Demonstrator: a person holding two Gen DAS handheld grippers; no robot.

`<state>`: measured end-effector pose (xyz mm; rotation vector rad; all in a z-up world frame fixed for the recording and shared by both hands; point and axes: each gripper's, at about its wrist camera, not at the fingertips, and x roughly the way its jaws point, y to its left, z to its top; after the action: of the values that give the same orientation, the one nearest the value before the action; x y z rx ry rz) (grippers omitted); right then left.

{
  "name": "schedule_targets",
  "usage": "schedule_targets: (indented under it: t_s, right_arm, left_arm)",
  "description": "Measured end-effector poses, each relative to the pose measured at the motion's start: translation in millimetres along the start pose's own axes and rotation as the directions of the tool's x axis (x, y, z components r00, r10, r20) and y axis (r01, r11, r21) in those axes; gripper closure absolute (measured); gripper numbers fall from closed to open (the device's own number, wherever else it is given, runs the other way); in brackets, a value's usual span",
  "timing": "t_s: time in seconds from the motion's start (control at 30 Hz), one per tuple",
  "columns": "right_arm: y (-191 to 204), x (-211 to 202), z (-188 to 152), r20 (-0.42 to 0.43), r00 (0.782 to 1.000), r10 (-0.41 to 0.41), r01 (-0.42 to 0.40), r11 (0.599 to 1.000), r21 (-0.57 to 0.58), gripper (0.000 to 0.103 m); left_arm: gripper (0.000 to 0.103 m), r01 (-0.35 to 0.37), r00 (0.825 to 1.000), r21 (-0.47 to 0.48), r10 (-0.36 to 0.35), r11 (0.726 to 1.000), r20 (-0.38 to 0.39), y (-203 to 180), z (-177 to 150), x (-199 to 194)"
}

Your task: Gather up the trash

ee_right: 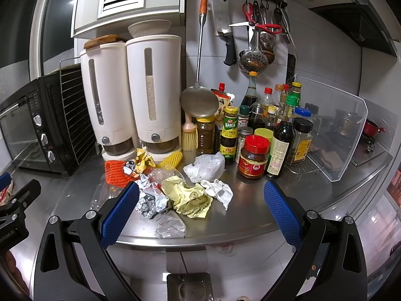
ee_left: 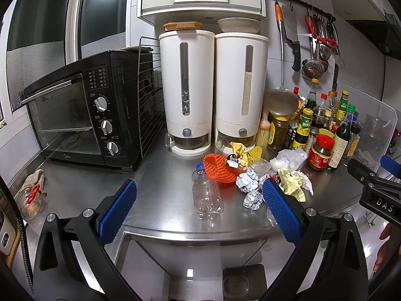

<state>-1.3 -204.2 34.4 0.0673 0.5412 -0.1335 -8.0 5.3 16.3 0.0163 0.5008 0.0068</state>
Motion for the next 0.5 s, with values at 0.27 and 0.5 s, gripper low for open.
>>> schedule_targets:
  t_s: [0.27, 0.5]
  right_arm:
    - [-0.6, 0.1, 1.7, 0.001, 1.000, -0.001, 0.001, 1.000, 0.000, 0.003]
    - [-0.6, 0.6, 0.9, -0.001, 1.000, -0.001, 0.001, 1.000, 0.002, 0.003]
  left_arm:
    - [0.008, 0.001, 1.000, 0.000, -0.001, 1.000, 0.001, 0.4, 0.9, -0.5]
    - [0.008, 0.000, 1.000, 0.000, 0.000, 1.000, 0.002, 0.7, 0.7, -1.6]
